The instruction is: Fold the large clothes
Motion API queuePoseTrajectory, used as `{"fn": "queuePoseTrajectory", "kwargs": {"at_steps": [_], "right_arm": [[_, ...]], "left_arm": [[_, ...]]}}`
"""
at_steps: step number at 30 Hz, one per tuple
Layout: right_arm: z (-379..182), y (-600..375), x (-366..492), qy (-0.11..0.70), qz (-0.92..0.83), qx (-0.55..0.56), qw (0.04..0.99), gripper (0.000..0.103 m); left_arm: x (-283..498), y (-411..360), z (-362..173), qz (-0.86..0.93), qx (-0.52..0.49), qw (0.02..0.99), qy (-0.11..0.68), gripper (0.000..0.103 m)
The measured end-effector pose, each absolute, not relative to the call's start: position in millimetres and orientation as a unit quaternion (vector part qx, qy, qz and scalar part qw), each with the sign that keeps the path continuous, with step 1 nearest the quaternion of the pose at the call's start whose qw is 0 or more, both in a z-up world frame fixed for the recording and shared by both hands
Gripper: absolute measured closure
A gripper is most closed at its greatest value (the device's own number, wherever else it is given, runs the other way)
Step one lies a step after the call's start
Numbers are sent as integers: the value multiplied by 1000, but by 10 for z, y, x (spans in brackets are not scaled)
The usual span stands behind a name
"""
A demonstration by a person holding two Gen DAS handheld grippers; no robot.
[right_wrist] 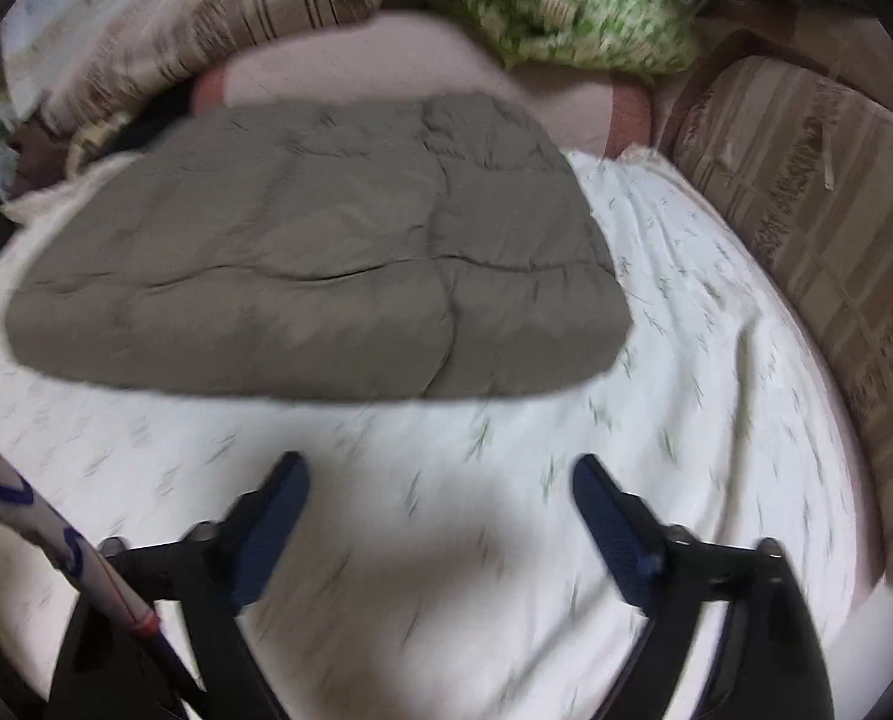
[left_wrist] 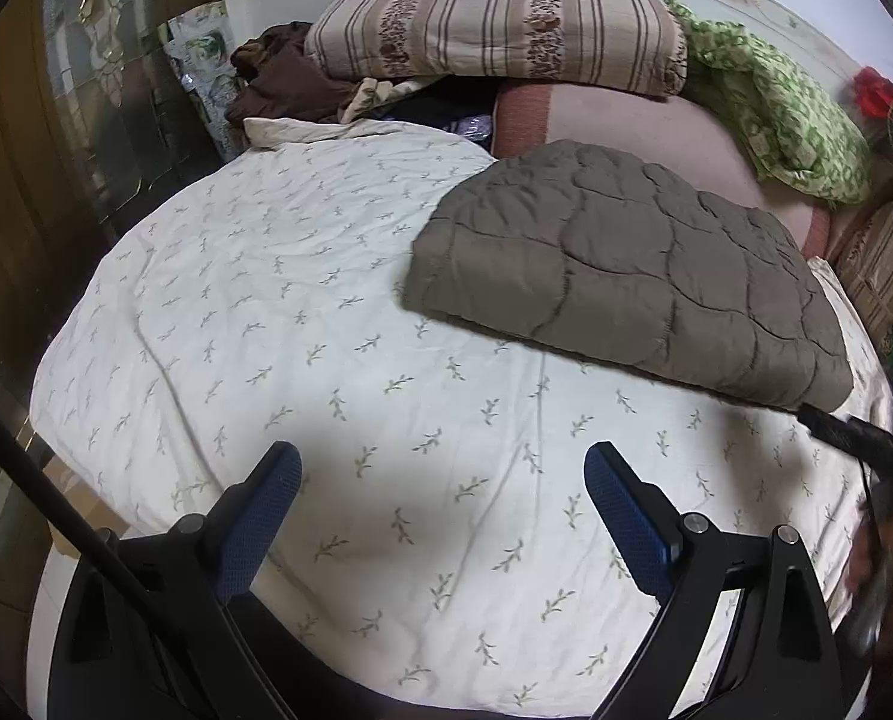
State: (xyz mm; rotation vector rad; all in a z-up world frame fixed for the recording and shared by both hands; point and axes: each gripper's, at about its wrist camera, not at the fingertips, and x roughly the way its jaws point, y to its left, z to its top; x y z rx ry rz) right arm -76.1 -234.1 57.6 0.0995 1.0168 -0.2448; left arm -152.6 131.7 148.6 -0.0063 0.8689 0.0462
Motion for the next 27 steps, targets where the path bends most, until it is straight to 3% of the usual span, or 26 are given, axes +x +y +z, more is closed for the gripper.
{"fn": "queuePoseTrajectory", "kwargs": {"at_steps": [2, 6, 11, 20, 27], "right_arm": [[405, -2459, -439, 516, -125, 55, 846, 35], [324, -2696, -90, 538, -135, 112, 825, 34], [377, -2809, 76, 534, -146, 99, 827, 35], [564, -2711, -634, 499, -125, 128, 848, 33], [902, -2473, -1472, 448, -109, 132, 877, 23]], "left_arm": [[-1505, 1367, 1467, 30, -3, 906, 423, 8], [-1458, 1448, 1439, 45, -2, 906, 422, 8], [-1371, 1454, 1380, 50, 1, 905, 423, 8], [-1406, 1359, 1409, 33, 11, 908, 418, 8], [-1605, 1175, 1605, 13, 20, 920, 391, 8]]}}
